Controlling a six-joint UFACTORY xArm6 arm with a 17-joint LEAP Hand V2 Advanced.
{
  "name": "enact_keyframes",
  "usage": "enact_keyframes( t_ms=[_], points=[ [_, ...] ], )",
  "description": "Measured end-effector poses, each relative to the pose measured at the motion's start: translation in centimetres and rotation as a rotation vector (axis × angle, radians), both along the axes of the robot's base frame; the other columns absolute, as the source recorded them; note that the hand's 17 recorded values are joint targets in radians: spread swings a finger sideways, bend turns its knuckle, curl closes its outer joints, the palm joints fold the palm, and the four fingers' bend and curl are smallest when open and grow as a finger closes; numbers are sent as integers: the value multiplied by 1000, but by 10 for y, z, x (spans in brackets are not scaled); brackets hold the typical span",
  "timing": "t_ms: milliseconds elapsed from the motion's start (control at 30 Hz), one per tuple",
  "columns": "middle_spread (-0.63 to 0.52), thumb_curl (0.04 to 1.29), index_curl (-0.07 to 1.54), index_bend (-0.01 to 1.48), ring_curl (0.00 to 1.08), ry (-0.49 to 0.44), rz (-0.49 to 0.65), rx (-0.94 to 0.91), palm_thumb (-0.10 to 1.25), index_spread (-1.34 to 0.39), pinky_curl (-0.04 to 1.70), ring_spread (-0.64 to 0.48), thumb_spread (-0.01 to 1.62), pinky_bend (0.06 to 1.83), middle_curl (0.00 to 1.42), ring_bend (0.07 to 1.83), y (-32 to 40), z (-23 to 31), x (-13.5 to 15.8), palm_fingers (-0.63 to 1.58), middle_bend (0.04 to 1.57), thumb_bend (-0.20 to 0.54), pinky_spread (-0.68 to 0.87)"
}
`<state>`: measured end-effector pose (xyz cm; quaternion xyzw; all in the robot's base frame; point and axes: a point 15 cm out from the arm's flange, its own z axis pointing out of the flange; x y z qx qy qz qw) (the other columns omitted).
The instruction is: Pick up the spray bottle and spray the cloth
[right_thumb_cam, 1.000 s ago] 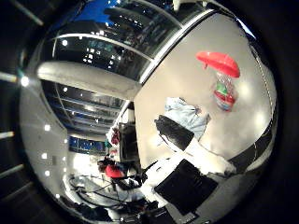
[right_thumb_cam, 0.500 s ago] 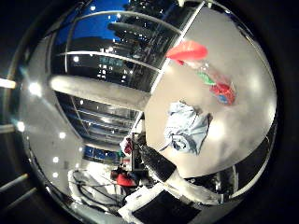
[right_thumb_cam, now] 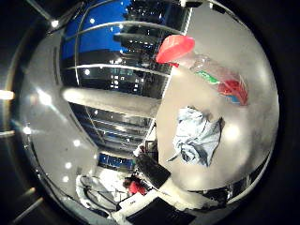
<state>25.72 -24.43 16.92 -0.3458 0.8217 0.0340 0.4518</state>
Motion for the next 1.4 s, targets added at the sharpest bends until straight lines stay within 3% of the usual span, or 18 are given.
enact_keyframes(
  t_ms=[700, 1133, 1300, 1367, 1400],
  points=[
    [166, 284, 251, 149, 257, 27, 23, 66, 440, -159, 302, 174, 1025, 482, 345, 398, -32, -41, 38, 65, 227, -24, 394],
    [145, 285, 260, 155, 255, 30, 111, 80, 455, -128, 291, 169, 1019, 446, 353, 414, -7, -53, 88, 137, 269, -25, 387],
    [70, 296, 268, 160, 272, 24, 159, 72, 510, -151, 265, 78, 1018, 418, 381, 537, 9, -53, 117, 422, 376, -17, 318],
    [-31, 307, 263, 161, 309, 15, 177, 66, 573, -230, 258, -32, 1019, 498, 433, 712, 14, -49, 128, 790, 519, -8, 136],
    [-54, 310, 270, 169, 326, 10, 184, 66, 588, -246, 275, -58, 1019, 542, 447, 742, 16, -48, 133, 831, 537, -9, 75]
  ],
)
